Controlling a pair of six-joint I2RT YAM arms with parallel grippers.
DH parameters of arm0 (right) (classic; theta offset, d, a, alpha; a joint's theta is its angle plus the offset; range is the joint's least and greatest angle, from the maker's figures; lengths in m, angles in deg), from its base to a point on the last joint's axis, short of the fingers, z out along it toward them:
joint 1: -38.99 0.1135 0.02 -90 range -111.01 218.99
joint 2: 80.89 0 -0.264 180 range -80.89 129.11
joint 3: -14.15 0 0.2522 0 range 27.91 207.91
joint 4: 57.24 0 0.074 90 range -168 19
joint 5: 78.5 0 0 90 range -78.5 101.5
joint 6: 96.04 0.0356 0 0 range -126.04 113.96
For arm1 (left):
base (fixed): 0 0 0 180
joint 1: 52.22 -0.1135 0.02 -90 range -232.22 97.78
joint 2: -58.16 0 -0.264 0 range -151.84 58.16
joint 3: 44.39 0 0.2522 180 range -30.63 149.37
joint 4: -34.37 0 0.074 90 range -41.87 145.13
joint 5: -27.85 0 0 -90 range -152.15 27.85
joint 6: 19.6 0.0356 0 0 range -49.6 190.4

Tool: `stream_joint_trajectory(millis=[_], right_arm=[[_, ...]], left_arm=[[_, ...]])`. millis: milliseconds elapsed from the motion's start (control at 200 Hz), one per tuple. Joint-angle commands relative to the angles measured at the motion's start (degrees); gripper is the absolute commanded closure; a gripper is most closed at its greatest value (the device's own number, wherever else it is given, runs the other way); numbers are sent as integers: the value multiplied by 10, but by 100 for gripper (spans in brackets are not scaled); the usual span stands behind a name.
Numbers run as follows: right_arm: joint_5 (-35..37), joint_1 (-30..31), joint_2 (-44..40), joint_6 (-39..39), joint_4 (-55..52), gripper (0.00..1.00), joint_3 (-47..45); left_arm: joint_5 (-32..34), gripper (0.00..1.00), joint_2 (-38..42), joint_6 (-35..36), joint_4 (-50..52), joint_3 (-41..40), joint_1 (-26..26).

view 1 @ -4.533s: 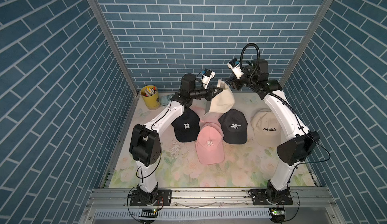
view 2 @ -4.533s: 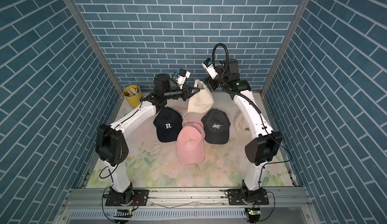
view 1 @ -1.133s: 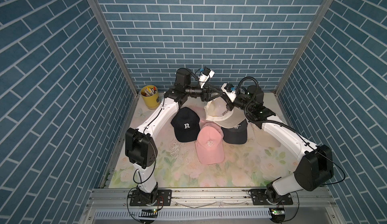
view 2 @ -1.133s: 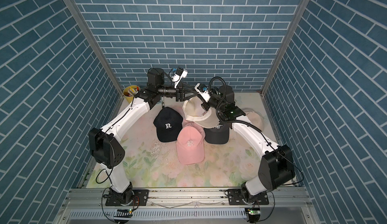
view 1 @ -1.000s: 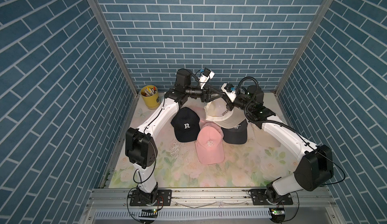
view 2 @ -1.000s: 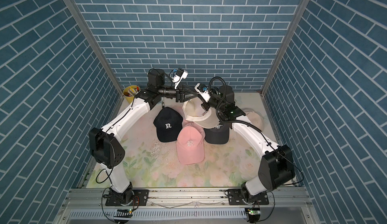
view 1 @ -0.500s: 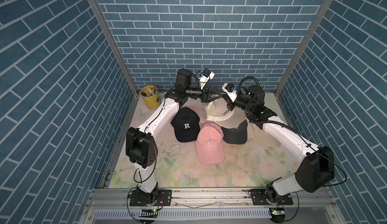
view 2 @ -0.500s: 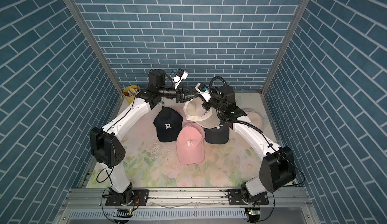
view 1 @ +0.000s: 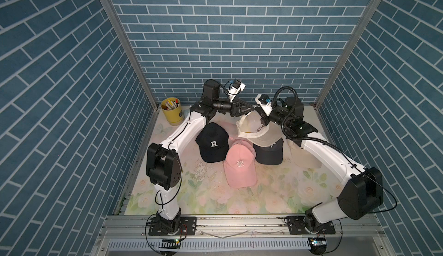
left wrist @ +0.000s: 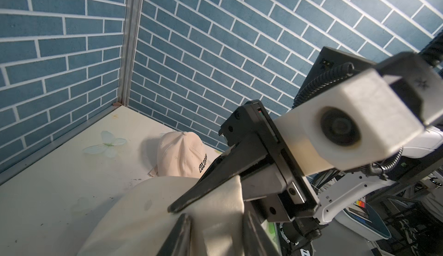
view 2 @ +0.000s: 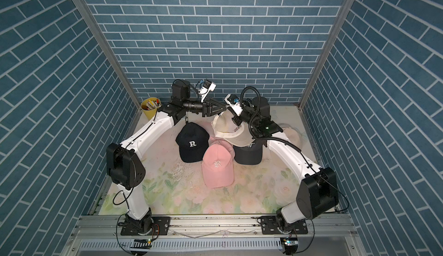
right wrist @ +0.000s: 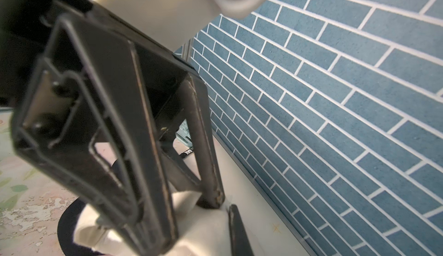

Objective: Open the adjustable buckle of the baseball cap
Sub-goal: Open the adjustable buckle on the baseball cap.

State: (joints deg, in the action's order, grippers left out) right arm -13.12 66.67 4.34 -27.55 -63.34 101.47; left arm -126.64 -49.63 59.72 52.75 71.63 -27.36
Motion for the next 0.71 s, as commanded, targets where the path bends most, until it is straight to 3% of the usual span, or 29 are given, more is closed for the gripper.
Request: stream_joint_trajectory(millis=[0,180,400,490,700], right_arm=[[-1,1,1,-16,26,100,30],[7,1,6,-9,22,100,28],[26,0,5,-8,17,100,16],[20,1,5,-2,10,100,13],[2,1,7,12,-5,100,20]], left_arm=[[-13,68,-6,-9,-17,-5,3],[-17,80,-1,-17,-42,-9,5],[15,81,28,-9,-64,-31,0],[23,80,37,-14,-79,-41,-2],[18,60,45,-45,-125,-69,-5]])
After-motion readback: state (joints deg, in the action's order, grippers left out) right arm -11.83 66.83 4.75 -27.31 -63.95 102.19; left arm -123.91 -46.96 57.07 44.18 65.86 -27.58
